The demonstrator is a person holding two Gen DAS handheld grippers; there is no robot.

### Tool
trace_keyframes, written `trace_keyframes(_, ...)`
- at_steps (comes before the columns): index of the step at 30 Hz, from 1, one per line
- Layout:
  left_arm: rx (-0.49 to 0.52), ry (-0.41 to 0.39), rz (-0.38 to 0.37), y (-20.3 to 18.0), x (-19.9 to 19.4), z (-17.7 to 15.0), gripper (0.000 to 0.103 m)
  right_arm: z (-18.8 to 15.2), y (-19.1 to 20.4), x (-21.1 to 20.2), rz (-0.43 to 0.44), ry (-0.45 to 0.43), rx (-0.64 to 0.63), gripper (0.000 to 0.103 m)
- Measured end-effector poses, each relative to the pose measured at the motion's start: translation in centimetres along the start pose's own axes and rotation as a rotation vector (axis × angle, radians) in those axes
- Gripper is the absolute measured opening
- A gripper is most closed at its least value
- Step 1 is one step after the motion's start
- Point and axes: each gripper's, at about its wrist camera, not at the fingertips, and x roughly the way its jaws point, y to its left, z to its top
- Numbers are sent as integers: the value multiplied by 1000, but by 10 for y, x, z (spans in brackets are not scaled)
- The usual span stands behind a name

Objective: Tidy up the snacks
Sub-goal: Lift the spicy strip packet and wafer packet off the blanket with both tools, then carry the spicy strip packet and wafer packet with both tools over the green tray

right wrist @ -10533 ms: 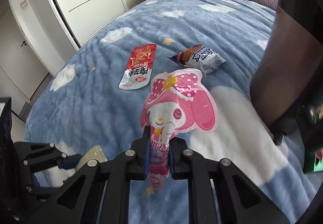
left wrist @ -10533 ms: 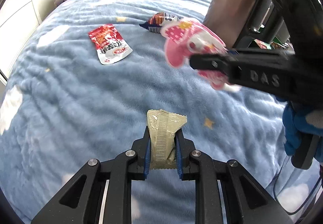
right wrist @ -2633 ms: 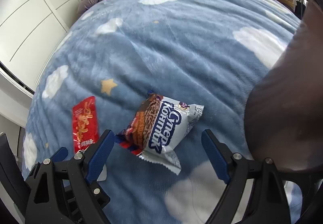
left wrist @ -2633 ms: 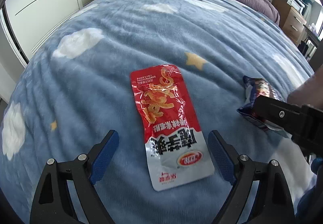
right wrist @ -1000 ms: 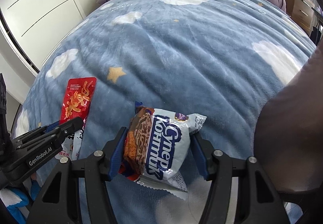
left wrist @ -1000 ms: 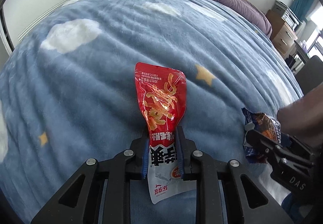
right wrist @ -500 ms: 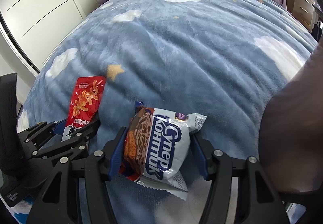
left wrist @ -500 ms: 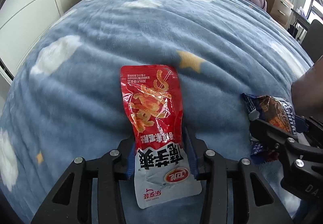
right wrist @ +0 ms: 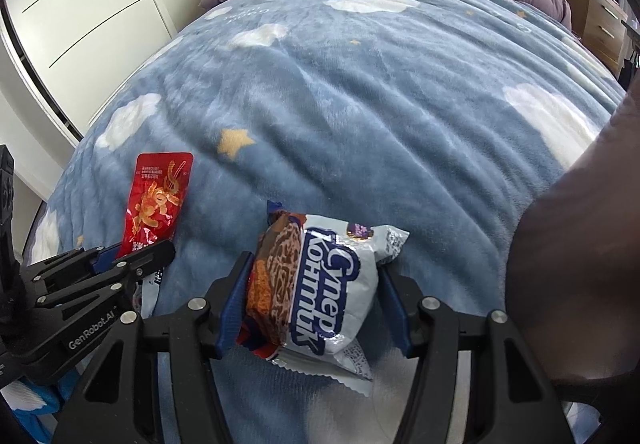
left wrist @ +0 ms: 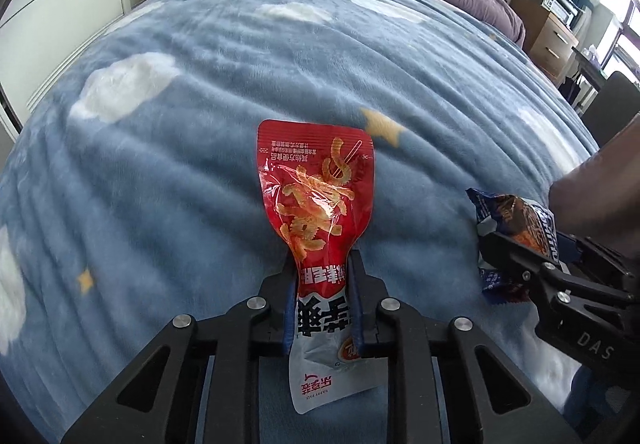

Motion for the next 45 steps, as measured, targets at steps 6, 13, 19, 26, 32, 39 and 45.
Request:
trace_keyframes(6,3,-13,0,1,-15,-10,18,-7,2,-14,4,-5,-9,52)
trace_keyframes(13,12,-43,14,0,-52,-29,18,-30,7,-46,42,-15,-44,52)
trace_keyframes(19,18,-59,13,-8,-91,-54,18,-60,14,-93,73,-26,-78,52)
trace_keyframes(26,49,-105,20,-30,-144,-81,18,-97,20,-146,71,-40,-94,52)
trace_keyframes(32,78,-135,22,-46,-180,-101,18,-126,25,-185,44,-59,-102,52)
trace_keyframes(39,107,-166,17,-66,-214,-121,18,-152,25,-221,3,-86,-99,52)
trace_keyframes(45,143,-209,11,-89,-243,-131,19,-168,15,-253,-25,-128,-84,52)
